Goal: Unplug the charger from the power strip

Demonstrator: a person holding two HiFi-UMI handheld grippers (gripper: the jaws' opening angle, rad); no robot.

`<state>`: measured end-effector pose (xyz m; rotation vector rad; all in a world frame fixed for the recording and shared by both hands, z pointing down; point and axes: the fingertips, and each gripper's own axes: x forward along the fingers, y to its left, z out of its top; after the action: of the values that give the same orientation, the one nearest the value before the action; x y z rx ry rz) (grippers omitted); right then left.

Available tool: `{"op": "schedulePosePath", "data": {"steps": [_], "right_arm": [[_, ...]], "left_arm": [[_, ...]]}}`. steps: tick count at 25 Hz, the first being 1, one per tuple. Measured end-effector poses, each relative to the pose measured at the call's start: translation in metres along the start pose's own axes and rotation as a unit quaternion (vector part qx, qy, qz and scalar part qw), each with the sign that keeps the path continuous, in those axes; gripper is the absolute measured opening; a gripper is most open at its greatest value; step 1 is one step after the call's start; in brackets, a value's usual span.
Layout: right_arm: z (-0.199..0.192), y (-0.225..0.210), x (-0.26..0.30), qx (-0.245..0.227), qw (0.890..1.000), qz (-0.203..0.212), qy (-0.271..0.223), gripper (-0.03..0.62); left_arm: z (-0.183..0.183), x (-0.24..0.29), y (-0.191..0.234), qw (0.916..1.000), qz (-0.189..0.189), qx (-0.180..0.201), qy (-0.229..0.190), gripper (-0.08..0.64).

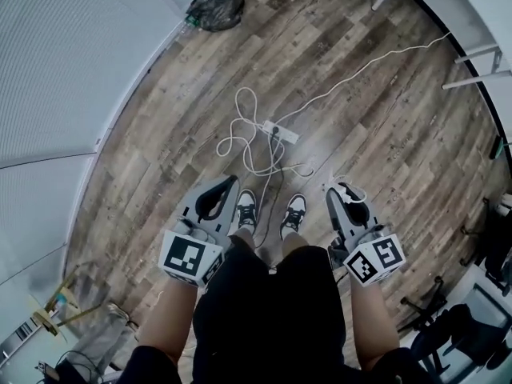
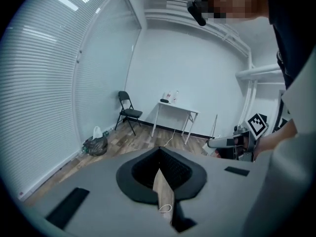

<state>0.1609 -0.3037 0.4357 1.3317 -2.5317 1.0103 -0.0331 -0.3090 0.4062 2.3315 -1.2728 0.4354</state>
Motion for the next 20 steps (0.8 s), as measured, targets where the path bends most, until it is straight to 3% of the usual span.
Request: {"op": "schedulePosePath", "data": {"steps": [4,12,20], "right_arm": [[0.061,0.065,-0.042,-0.016,0.999,0.004,-0.041,0.109],[0.196,0.159,-0.123,-0.122,0.985,0.019,-0.123,0.109],[0.261,0.223,-0.176,-0.199,0.961,0.005,-0.194,0.109]], "left_arm": [[0.064,-0.069,-0.022,0.9997,0.005,0.011,-0.023,0.023],[0.185,-0.152,-0.067,0.9936,0.010,0.033,-0.107,0.023],[0.251,-0.191,-0.099,0.9816,-0.002,0.071,-0.177,0.023]]}}
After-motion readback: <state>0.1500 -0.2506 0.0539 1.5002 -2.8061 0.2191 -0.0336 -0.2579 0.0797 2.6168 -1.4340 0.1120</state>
